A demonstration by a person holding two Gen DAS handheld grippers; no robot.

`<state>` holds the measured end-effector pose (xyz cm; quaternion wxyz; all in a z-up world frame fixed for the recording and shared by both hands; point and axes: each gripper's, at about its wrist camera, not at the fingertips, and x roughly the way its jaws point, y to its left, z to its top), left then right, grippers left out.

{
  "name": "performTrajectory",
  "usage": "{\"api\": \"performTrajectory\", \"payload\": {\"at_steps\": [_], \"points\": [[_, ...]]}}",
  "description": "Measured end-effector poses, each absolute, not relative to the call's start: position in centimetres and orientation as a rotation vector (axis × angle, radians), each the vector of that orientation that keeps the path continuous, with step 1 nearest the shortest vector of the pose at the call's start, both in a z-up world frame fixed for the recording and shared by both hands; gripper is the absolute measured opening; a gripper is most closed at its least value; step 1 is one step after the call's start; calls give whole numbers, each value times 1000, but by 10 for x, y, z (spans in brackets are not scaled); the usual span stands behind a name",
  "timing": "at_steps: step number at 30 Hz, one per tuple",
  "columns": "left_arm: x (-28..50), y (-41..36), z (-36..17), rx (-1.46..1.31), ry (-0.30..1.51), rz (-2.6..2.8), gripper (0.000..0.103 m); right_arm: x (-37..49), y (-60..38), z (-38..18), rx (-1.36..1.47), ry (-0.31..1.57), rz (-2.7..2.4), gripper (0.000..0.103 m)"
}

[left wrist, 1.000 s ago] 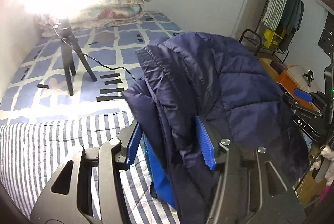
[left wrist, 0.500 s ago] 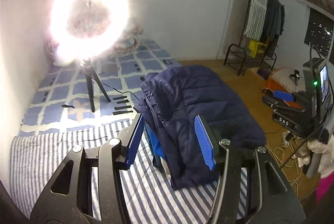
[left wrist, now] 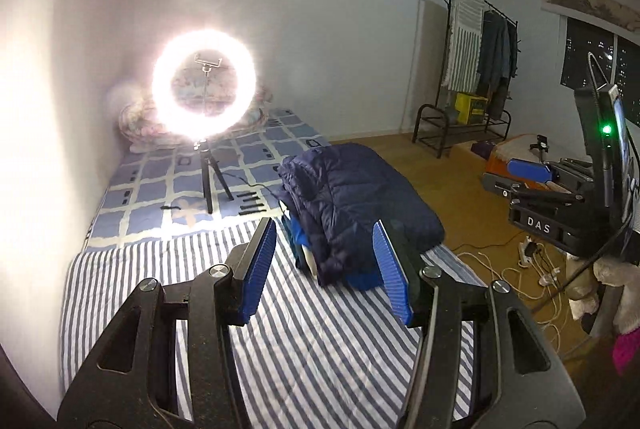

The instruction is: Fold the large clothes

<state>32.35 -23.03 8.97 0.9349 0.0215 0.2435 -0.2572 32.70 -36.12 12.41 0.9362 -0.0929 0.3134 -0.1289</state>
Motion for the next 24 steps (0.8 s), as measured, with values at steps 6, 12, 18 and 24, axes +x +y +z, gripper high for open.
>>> {"api": "performTrajectory", "payload": {"at_steps": [6, 12, 18, 24], "points": [[266, -198, 85, 41, 501, -535, 54, 263, -324, 115, -185, 615, -247, 54], [218, -179, 70, 57, 506, -541, 54, 215, -303, 87, -132, 611, -236, 58], [183, -170, 52, 70, 504, -549, 56, 182, -299, 63, -80, 592, -255, 68], [168, -171, 37, 105, 490, -545, 73, 174, -301, 43, -76, 604, -271, 76]]}}
